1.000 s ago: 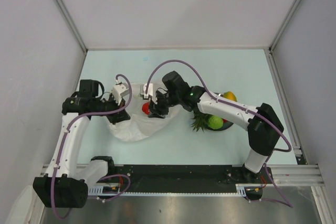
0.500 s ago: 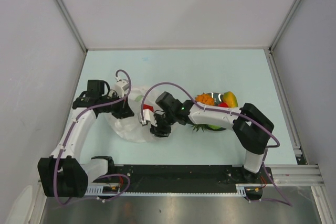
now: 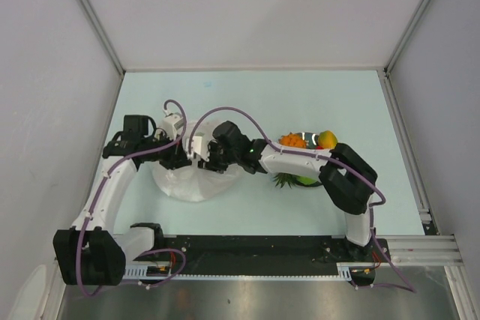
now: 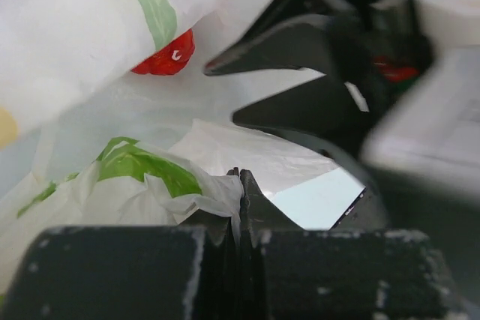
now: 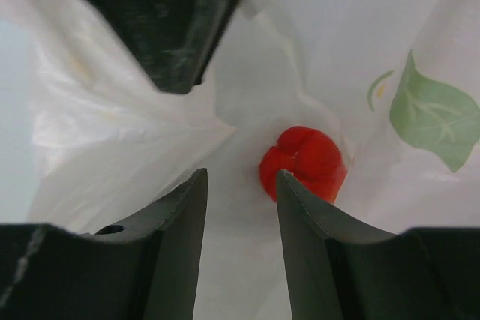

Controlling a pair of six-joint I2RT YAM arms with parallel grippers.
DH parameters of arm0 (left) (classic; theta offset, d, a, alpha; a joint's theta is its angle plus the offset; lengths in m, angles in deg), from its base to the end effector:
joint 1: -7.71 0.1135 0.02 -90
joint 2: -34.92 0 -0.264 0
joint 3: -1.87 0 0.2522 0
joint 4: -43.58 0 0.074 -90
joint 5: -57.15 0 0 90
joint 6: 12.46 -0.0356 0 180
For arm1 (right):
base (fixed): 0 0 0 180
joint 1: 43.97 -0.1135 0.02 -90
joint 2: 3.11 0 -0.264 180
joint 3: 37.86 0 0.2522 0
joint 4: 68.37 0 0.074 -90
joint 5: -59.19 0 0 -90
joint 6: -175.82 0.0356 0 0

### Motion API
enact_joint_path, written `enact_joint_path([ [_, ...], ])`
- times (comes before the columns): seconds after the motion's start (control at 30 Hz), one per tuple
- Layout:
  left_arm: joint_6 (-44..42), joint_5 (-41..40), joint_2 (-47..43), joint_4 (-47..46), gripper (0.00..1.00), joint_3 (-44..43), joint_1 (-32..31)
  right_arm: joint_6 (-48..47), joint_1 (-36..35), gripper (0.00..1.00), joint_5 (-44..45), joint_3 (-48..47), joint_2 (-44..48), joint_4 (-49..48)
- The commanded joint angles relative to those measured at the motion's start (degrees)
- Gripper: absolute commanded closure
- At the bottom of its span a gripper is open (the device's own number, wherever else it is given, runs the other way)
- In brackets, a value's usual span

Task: Take the fake fruits out of the plastic bag
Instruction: Adjust the plastic bag at the center of the board.

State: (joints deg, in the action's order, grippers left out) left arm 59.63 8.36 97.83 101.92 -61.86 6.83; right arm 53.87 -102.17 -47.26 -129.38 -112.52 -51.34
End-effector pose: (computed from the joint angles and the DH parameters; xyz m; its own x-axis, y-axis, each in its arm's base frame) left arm 0.2057 -0.0266 0.2671 -0.6903 0.2420 -0.6819 0.6070 0.7066 -0.3637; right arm 0.2214 0.3762 0.2231 0.2401 -0.5758 -0.7815 -0.9551 0.0039 -0.2964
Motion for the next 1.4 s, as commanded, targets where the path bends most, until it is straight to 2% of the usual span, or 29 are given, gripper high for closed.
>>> enact_joint_path([
  [0.0, 1.04, 1.33, -2.01, -1.42, 1.00, -0.12, -0.26, 1.62, 0.36, 0.52, 7.91, -3.89, -4.41, -5.99],
  [0.2, 0.69, 2.12, -2.80, -1.07, 1.00, -0.12, -0.26, 2.24, 2.38, 0.49, 11.17, -7.84, -8.72, -6.96],
  [0.5, -0.28, 3.70, -3.68, -0.28, 1.00, -0.47, -0.34, 0.92, 3.96, 0.38, 14.60, -8.46, -12.58, -7.40],
  [0.63, -0.55, 4.14, -3.85, 0.07, 1.00, -0.91, -0.26, 0.48, 4.93, 0.37, 14.07, -8.90, -15.22, -9.15],
  [0.67, -0.55, 4.05, -3.94, -0.02, 1.00, -0.83, -0.34, 0.31, 5.19, 0.39, 14.07, -9.51, -16.79, -9.85],
  [0.77, -0.11, 3.53, -4.12, -0.10, 1.00, -1.09, -0.26, -1.18, 6.07, 0.65, 13.64, -12.50, -18.82, -9.77],
  [0.8, 0.07, 3.26, -3.77, 0.07, 1.00, -1.26, -0.26, -1.89, 6.34, 0.77, 13.63, -12.94, -19.00, -9.95],
  [0.87, 0.24, 3.26, -3.33, 0.60, 1.00, -1.88, -0.26, -2.86, 6.69, 0.91, 13.90, -13.30, -18.22, -9.77],
  [0.93, 0.33, 3.09, -2.80, 0.34, 1.00, -1.97, -0.26, -2.69, 7.30, 0.98, 12.59, -12.69, -14.88, -8.03],
  [1.2, 1.21, 3.70, -1.39, -1.07, 1.00, -1.97, -0.26, 6.80, 9.59, 1.00, -3.48, -10.84, 4.87, 4.27],
  [1.37, 0.60, 4.58, 0.01, -0.54, 1.00, -3.28, -0.35, 7.60, 8.71, 1.00, -6.14, -8.13, 9.29, 8.68],
])
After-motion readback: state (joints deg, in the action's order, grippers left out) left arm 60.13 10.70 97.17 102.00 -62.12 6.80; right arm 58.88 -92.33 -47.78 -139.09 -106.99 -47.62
